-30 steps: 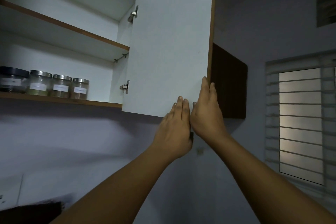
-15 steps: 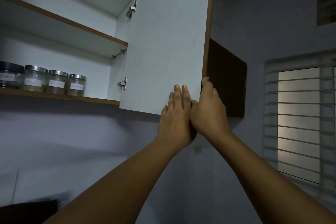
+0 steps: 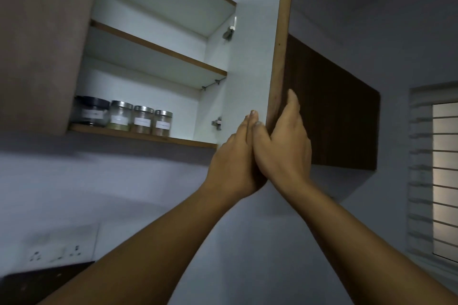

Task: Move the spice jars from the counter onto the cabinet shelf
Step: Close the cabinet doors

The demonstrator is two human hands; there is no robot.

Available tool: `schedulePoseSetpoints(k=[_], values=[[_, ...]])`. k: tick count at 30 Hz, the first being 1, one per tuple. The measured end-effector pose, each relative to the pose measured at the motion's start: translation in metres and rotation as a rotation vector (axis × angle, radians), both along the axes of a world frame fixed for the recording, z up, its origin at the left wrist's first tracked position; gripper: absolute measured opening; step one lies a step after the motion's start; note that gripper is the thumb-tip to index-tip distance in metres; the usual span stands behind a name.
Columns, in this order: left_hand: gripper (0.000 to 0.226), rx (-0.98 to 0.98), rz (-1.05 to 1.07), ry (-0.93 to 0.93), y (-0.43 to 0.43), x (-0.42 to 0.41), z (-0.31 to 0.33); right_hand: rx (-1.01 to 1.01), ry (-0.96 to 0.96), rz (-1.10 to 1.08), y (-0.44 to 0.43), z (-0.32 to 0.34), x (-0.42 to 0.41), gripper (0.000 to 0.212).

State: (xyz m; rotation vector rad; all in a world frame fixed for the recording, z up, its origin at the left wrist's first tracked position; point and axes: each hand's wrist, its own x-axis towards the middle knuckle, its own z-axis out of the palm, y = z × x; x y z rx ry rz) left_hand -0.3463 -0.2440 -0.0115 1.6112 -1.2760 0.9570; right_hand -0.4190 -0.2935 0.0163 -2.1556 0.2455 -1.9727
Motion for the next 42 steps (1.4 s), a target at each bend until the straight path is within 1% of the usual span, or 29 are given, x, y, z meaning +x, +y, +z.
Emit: schedulePoseSetpoints(k=[2,4,7,9,12,14,17,20,22,26,28,31,34,36,39,42], values=[[0.093,-0.035,0.014,0.009,0.024,0.009,0.002,-0.037,0.016,0.024,0.017,0.004,0.013,0.055],[0.079,-0.053,0.058,-0.014,0.051,0.021,0.002,-0.049,0.013,0.053,0.038,0.006,0.031,0.052],[0.053,-0.087,0.111,-0.066,0.085,0.037,-0.001,-0.016,0.015,0.118,0.068,0.004,0.056,0.057],[0.046,-0.118,0.156,-0.139,0.103,0.052,-0.005,0.011,-0.014,0.208,0.087,0.001,0.073,0.059],[0.058,-0.152,0.224,-0.122,0.124,0.076,-0.011,-0.087,-0.032,0.251,0.11,-0.001,0.095,0.057],[0.066,-0.195,0.246,-0.033,0.136,0.093,-0.014,-0.144,0.036,0.25,0.125,0.001,0.112,0.055],[0.075,-0.24,0.259,0.074,0.149,0.115,-0.014,-0.093,0.179,0.349,0.142,0.005,0.139,0.049],[0.068,-0.243,0.322,0.14,0.159,0.134,-0.012,-0.059,0.311,0.374,0.15,0.007,0.163,0.035],[0.06,-0.225,0.394,0.188,0.166,0.147,-0.009,-0.057,0.36,0.356,0.155,0.009,0.177,0.032],[0.046,-0.213,0.474,0.244,0.178,0.171,-0.007,-0.065,0.382,0.274,0.166,0.011,0.205,0.032],[0.043,-0.21,0.492,0.266,0.181,0.182,-0.008,-0.067,0.376,0.277,0.17,0.01,0.219,0.031],[0.045,-0.178,0.529,0.31,0.185,0.203,-0.007,-0.054,0.398,0.274,0.176,0.011,0.242,0.03],[0.043,-0.11,0.682,0.274,0.187,0.225,-0.008,-0.052,0.439,0.241,0.182,0.012,0.263,0.031],[0.043,-0.114,0.768,0.257,0.188,0.238,-0.007,-0.048,0.473,0.23,0.184,0.013,0.275,0.031],[0.049,-0.141,0.852,0.265,0.189,0.253,-0.007,-0.041,0.528,0.223,0.188,0.016,0.288,0.034],[0.06,-0.08,0.936,0.237,0.192,0.267,-0.008,-0.083,0.591,0.2,0.19,0.019,0.3,0.039]])
